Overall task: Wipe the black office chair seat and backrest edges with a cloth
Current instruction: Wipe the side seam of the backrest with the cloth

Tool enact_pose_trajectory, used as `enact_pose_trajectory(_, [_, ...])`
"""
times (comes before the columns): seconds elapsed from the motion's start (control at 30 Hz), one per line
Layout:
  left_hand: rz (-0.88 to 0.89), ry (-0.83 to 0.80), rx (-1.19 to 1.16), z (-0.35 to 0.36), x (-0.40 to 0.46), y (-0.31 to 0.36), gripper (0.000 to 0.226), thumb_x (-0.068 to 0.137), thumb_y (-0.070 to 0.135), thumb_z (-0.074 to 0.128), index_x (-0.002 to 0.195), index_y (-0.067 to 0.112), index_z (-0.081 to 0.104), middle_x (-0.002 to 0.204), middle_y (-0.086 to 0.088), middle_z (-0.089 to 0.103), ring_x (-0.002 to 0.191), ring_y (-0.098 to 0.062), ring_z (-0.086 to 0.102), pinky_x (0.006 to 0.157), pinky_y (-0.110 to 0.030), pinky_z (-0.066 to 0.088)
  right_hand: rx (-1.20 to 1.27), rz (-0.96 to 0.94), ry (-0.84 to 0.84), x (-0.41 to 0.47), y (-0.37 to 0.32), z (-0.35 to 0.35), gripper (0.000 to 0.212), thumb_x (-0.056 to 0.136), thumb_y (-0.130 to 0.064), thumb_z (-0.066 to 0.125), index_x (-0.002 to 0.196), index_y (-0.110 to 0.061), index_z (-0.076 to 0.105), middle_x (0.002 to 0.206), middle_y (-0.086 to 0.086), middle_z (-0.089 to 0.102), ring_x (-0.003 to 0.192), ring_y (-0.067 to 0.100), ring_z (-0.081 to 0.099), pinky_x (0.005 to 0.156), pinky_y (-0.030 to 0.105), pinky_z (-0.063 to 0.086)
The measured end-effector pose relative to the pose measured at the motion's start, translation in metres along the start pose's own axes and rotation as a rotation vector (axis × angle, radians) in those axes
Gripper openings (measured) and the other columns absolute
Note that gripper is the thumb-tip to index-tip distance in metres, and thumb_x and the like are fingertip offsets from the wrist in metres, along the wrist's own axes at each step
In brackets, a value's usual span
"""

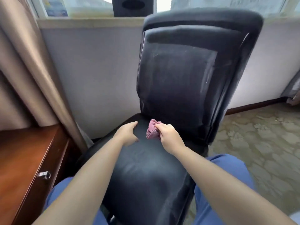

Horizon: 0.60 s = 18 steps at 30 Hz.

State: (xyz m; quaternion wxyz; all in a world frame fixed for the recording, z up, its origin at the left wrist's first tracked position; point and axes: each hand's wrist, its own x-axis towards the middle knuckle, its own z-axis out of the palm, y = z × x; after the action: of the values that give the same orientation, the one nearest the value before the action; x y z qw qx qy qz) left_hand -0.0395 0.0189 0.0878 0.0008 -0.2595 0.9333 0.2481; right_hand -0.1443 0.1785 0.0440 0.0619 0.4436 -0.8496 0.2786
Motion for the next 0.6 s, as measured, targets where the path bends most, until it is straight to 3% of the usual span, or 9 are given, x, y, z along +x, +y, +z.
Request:
enact_pose_trajectory(0.2, [0.02, -0.213, 0.091, 0.055, 0.013, -0.053, 0.1, 0.077, 0.038, 0.076, 0.152, 0.015, 0.015, 0.159, -0.001, 0.017, 0.146, -0.016, 0.016, 0.117, -0.029, 0.016, 0.084, 0.114, -0.028, -0.009, 0.004, 0.06, 0.036, 0.084, 0.002, 0.052, 0.119, -0.006, 0.06, 0.12, 0.011, 0.061, 0.104, 0.034, 0.053, 0.082, 0.038, 0.046])
enact_pose_trajectory(0.33, [0.079, -0.421, 0.352, 0.103, 0.01, -0.078, 0.115, 0.074, 0.062, 0.067, 0.153, 0.017, -0.002, 0.16, 0.001, -0.011, 0.147, -0.018, -0.01, 0.118, -0.05, 0.002, 0.075, 0.17, 0.045, -0.033, 0.002, 0.096, 0.045, 0.082, -0.009, 0.041, 0.123, -0.002, 0.058, 0.127, 0.01, 0.059, 0.105, 0.034, 0.052, 0.087, 0.042, 0.048])
enact_pose_trajectory(0.47, [0.119, -0.364, 0.39, 0.134, 0.012, -0.094, 0.121, 0.068, 0.075, 0.059, 0.152, 0.021, -0.01, 0.158, 0.002, -0.022, 0.144, -0.019, -0.023, 0.113, -0.058, -0.011, -0.001, 0.145, 0.008, -0.045, 0.015, 0.128, 0.046, 0.08, -0.017, 0.038, 0.116, -0.002, 0.063, 0.12, 0.01, 0.064, 0.095, 0.032, 0.061, 0.078, 0.038, 0.052])
enact_pose_trajectory(0.6, [0.127, -0.258, 0.45, 0.148, 0.009, -0.095, 0.12, 0.066, 0.082, 0.05, 0.152, 0.022, -0.009, 0.158, 0.001, -0.021, 0.145, -0.02, -0.021, 0.112, -0.058, -0.01, -0.027, 0.177, -0.009, -0.049, 0.029, 0.142, 0.047, 0.078, -0.018, 0.042, 0.118, -0.005, 0.062, 0.122, 0.008, 0.063, 0.102, 0.021, 0.045, 0.073, 0.039, 0.052])
